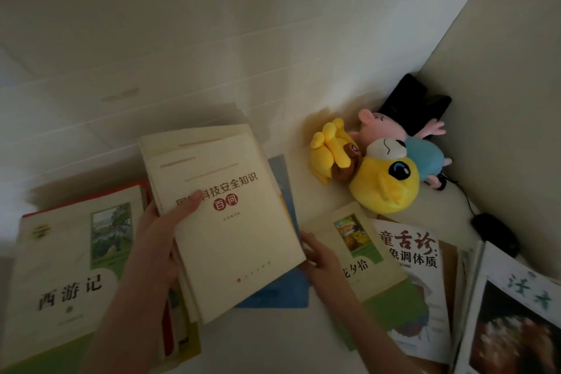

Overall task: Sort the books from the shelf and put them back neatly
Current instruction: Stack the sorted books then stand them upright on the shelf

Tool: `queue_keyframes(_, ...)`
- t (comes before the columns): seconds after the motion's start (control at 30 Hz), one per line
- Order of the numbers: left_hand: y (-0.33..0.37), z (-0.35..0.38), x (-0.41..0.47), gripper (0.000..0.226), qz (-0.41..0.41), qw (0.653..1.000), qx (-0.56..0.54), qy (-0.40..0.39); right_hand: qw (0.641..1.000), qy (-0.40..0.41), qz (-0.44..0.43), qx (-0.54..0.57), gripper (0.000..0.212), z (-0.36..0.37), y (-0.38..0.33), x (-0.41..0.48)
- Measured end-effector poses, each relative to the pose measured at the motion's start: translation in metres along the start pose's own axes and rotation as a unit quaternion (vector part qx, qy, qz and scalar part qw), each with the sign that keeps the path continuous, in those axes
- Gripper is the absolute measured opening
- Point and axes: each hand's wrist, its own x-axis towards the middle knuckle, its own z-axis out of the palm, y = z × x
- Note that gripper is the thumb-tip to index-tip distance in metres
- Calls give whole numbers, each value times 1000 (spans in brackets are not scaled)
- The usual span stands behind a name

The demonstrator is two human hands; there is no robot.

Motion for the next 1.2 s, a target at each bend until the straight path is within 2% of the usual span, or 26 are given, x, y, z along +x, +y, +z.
queue_keyframes(0.1, 1, 0, -1, 28, -16, 1000, -15, -18, 988, -48, 75, 123, 46, -42, -1, -2)
queue_keyframes(0.17, -2, 0, -3, 38, -31, 999, -16, -21, 980, -52, 130, 143, 50, -70, 7, 0)
queue_keyframes(0.2, -5, 1, -3, 40, -39, 999, -15, -24, 980, -52, 151, 119, 50, -79, 14, 1)
queue_keyframes(0.3, -13, 3, -5, 31, -59, 998, -11, -25, 987, -29, 152, -41, 39, -92, 34, 5)
queue_keyframes(0.37, -18, 6, -4, 28, -70, 997, -4, -22, 968, 93, 116, -202, 26, -99, 46, 10)
queue_keyframes(0.4, -19, 7, -4, 27, -72, 997, 0, -21, 938, 166, 99, -286, 27, -105, 51, 14)
queue_keyframes(0.47, -21, 7, -3, 24, -70, 997, 9, -19, 879, 225, 126, -400, 47, -121, 61, 18)
queue_keyframes(0.53, -22, 6, -2, 27, -67, 997, 19, -17, 859, 203, 194, -427, 66, -132, 68, 19)
queue_keyframes(0.6, -21, 7, -3, 32, -64, 998, 26, -14, 874, 171, 237, -389, 70, -138, 68, 21)
queue_keyframes(0.67, -20, 9, -3, 37, -67, 997, 31, -11, 887, 134, 256, -361, 59, -141, 64, 22)
queue_keyframes(0.77, -18, 12, -3, 34, -70, 997, 35, -11, 899, 107, 214, -366, 27, -141, 46, 13)
queue_keyframes(0.83, -17, 11, -2, 29, -66, 997, 41, -11, 901, 115, 173, -381, 23, -138, 21, -2)
queue_keyframes(0.9, -17, 9, -2, 23, -60, 997, 45, -9, 857, 111, 123, -488, 34, -137, -14, -17)
queue_keyframes(1.0, -19, 7, -1, 23, -56, 997, 56, -1, 727, 97, 47, -678, 47, -139, -68, -37)
queue_keyframes(1.03, -20, 6, -1, 24, -57, 997, 54, -2, 700, 96, 32, -707, 47, -140, -85, -44)
queue_keyframes(1.07, -20, 6, -1, 24, -60, 997, 49, -4, 696, 101, 17, -710, 46, -142, -99, -49)
queue_keyframes(1.1, -21, 5, -1, 24, -63, 997, 44, -5, 723, 122, -1, -681, 45, -144, -110, -52)
queue_keyframes(1.13, -22, 4, -1, 24, -66, 997, 41, -4, 777, 151, -24, -610, 44, -146, -116, -54)
queue_keyframes(1.2, -23, 5, -2, 24, -70, 997, 39, -5, 907, 181, -46, -379, 39, -145, -115, -46)
